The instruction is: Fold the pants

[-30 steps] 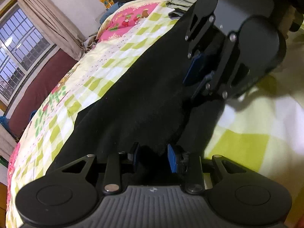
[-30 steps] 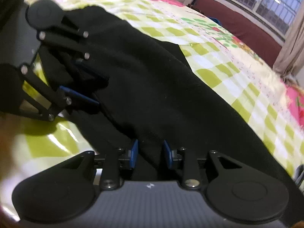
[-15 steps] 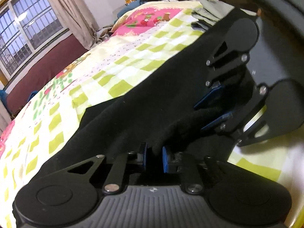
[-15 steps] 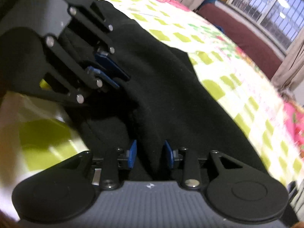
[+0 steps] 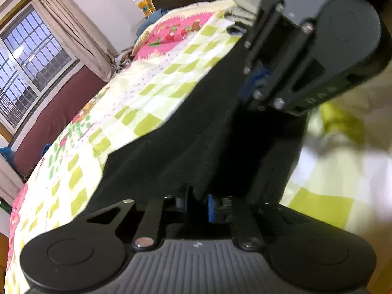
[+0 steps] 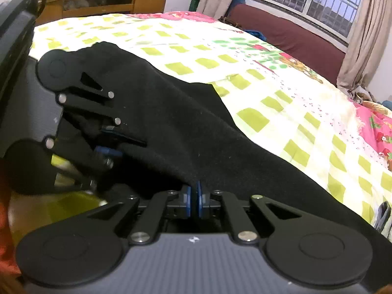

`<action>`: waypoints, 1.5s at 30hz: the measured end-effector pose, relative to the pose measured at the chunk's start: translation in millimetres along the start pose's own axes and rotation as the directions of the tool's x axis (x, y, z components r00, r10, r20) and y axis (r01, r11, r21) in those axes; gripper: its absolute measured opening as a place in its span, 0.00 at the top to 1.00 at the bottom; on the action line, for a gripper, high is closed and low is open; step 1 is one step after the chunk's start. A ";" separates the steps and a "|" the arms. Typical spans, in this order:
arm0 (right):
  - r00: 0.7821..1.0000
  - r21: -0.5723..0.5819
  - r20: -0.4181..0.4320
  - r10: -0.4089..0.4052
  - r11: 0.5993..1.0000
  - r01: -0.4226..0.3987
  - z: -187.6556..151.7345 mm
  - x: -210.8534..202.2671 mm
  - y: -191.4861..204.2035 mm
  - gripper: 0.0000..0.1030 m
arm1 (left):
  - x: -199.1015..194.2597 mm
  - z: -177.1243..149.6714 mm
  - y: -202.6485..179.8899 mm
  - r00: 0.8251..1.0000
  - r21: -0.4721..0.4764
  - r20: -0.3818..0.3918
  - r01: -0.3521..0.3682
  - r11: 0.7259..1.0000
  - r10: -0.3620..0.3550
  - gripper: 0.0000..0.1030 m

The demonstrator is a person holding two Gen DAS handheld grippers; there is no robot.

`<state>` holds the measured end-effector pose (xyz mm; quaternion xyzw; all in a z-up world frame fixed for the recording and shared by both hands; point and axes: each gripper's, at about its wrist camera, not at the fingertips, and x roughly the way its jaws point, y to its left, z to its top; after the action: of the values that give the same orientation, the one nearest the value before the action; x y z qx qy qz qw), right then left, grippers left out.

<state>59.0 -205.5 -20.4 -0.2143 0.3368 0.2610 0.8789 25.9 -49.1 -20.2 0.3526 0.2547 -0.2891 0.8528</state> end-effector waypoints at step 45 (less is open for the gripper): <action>0.972 0.725 -0.123 -0.202 0.650 0.227 -95.2 -65.3 -110.2 0.70 | -34.7 -22.6 48.4 0.994 -0.162 -0.079 -0.084 0.983 0.072 0.57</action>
<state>38.1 -363.7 -17.1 0.1143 0.3990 -0.0050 0.9098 28.9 6.9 9.9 0.3008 0.2947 -0.2203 0.8799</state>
